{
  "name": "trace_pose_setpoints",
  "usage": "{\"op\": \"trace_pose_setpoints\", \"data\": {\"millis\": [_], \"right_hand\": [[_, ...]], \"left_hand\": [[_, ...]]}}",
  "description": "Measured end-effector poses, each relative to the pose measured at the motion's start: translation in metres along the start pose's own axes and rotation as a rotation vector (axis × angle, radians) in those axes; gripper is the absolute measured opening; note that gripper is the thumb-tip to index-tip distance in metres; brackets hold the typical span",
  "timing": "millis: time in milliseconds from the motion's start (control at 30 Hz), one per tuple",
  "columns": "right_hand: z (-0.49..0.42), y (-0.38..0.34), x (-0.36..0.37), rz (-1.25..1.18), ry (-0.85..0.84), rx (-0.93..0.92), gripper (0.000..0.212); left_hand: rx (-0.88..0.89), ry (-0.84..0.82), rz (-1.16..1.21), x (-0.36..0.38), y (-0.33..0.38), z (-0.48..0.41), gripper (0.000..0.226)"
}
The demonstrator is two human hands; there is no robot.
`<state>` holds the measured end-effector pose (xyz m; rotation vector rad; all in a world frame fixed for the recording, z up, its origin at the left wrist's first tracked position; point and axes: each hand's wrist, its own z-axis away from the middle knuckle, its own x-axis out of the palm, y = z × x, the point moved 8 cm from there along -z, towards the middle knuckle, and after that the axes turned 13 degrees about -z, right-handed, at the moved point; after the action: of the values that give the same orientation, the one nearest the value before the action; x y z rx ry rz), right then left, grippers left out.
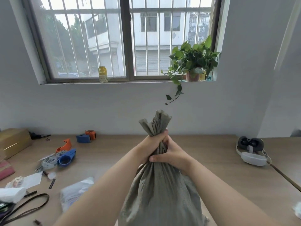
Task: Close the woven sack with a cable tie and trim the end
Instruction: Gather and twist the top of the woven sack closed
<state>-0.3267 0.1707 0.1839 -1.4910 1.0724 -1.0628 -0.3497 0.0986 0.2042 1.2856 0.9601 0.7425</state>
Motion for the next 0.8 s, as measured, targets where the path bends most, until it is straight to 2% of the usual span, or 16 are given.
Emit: {"op": "trace_pose_setpoints", "data": {"millis": [100, 200, 300, 500, 600, 733, 800], "right_hand": [[-0.003, 0.002, 0.001, 0.053, 0.040, 0.010, 0.073], [-0.006, 0.002, -0.001, 0.126, 0.097, 0.001, 0.054], [-0.008, -0.001, -0.002, 0.230, 0.148, -0.058, 0.038], [-0.005, -0.012, -0.010, 0.637, 0.186, -0.030, 0.038], [-0.001, -0.025, -0.004, 0.759, 0.155, -0.044, 0.056], [-0.005, -0.037, -0.004, 0.915, 0.211, -0.084, 0.080], [-0.003, -0.042, -0.006, 0.869, 0.312, -0.157, 0.073]], "left_hand": [[0.086, 0.065, -0.371, -0.011, 0.021, -0.002, 0.035], [0.188, 0.081, -0.738, -0.014, 0.042, 0.001, 0.014], [0.205, 0.177, -0.956, -0.018, 0.045, 0.007, 0.039], [0.206, 0.197, -0.919, -0.029, 0.031, 0.009, 0.043], [0.218, 0.212, -0.867, -0.031, 0.037, 0.009, 0.038], [0.266, 0.202, -0.643, -0.026, 0.046, 0.016, 0.034], [0.268, 0.156, -0.507, -0.021, 0.047, 0.019, 0.024]]}}
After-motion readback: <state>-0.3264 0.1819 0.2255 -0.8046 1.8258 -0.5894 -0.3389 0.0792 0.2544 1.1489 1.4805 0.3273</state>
